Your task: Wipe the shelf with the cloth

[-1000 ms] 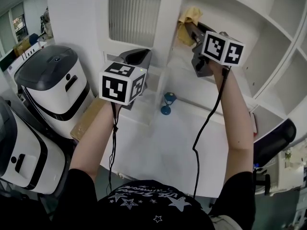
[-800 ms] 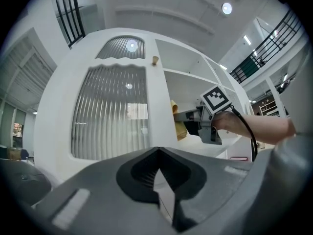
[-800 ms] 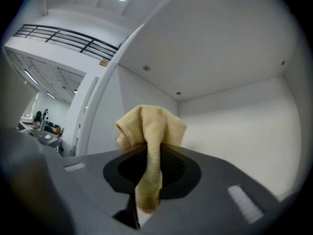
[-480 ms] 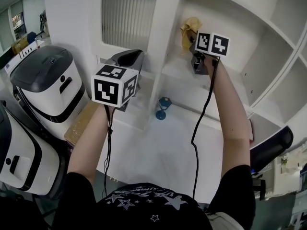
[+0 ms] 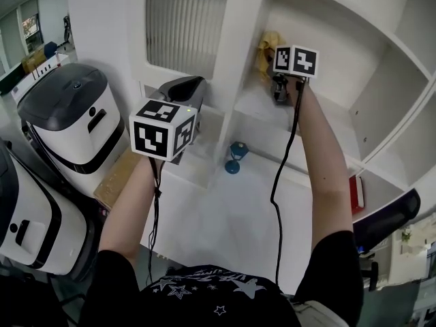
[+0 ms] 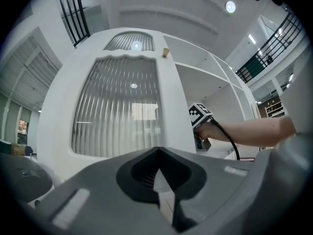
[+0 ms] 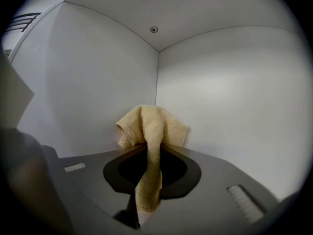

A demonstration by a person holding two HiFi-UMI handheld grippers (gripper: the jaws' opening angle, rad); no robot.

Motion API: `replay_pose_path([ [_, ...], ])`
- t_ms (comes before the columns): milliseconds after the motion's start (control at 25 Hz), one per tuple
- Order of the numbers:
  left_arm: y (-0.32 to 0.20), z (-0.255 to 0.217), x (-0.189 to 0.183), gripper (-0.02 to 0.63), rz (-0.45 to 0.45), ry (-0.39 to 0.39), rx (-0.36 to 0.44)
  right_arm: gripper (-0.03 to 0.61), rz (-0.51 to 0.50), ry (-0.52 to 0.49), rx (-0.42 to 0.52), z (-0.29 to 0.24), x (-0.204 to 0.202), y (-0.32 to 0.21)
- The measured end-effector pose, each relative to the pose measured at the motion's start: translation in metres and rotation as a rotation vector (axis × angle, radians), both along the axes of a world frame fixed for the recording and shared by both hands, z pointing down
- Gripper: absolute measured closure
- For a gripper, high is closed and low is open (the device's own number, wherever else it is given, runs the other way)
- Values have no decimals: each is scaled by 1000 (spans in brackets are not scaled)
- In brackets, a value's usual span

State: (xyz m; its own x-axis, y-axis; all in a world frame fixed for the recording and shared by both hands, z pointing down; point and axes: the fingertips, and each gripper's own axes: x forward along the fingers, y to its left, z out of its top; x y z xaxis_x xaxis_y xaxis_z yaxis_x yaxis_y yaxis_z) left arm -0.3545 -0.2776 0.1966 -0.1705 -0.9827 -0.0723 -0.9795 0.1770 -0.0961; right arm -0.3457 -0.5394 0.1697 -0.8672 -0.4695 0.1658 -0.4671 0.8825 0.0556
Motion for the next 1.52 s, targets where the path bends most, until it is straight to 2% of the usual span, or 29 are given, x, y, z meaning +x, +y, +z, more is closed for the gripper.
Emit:
replay_pose_path([
  [160, 0, 4, -4, 612, -3, 8, -5, 495, 9, 12, -44, 8, -9, -8],
  [400, 2, 5, -6, 612, -5, 10, 0, 495, 25, 13, -43, 11, -15, -9],
  [600, -1, 9, -3, 612, 3, 19, -7, 496, -16, 24, -71, 16, -11, 2],
  [840, 4, 18, 3, 612, 28, 32, -26, 497, -39, 40, -72, 19, 2, 36],
  [1240, 21, 27, 21, 612, 123, 35, -29, 497, -64, 29, -71, 20, 27, 105],
  [1520, 30, 29, 33, 612, 206, 36, -27, 497, -42, 12, -77, 23, 47, 141],
])
